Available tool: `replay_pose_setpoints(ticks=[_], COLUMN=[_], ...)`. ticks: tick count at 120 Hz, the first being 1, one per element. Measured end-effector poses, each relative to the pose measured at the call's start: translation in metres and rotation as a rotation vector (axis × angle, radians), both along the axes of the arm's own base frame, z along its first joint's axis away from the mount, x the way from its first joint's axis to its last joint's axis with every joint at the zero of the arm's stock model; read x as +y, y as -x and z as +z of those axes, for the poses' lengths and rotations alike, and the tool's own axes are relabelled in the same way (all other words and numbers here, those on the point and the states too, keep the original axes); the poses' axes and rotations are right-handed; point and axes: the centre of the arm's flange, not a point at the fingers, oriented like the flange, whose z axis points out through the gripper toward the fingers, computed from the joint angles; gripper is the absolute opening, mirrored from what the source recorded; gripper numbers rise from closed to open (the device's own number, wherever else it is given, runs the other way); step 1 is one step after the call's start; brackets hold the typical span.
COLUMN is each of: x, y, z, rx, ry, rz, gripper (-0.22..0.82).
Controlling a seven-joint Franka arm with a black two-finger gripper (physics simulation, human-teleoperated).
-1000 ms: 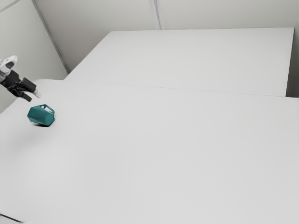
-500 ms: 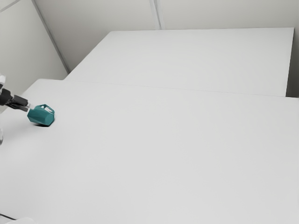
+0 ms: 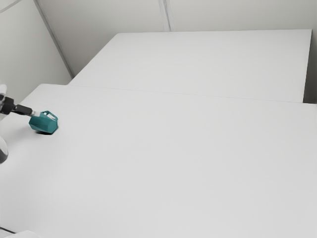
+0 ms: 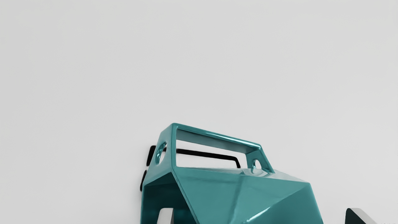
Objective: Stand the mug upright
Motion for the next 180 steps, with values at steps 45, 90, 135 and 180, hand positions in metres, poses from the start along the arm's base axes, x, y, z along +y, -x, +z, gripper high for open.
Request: replay_pose_setpoints(ticks=[45, 90, 135, 180], x=[-0.003, -0.011, -0.028, -0.047], y=[0.013, 0.022, 0.020, 0.017], z=[-0.010, -0.017, -0.015, -0.001], rx=[0.010, 0.032, 0.031, 0.018], ry=[0.055, 0.113, 0.178, 0.250], rz=[-0.076, -0.145, -0.220, -0.302], gripper=[0.60, 0.54, 0.24, -0.10])
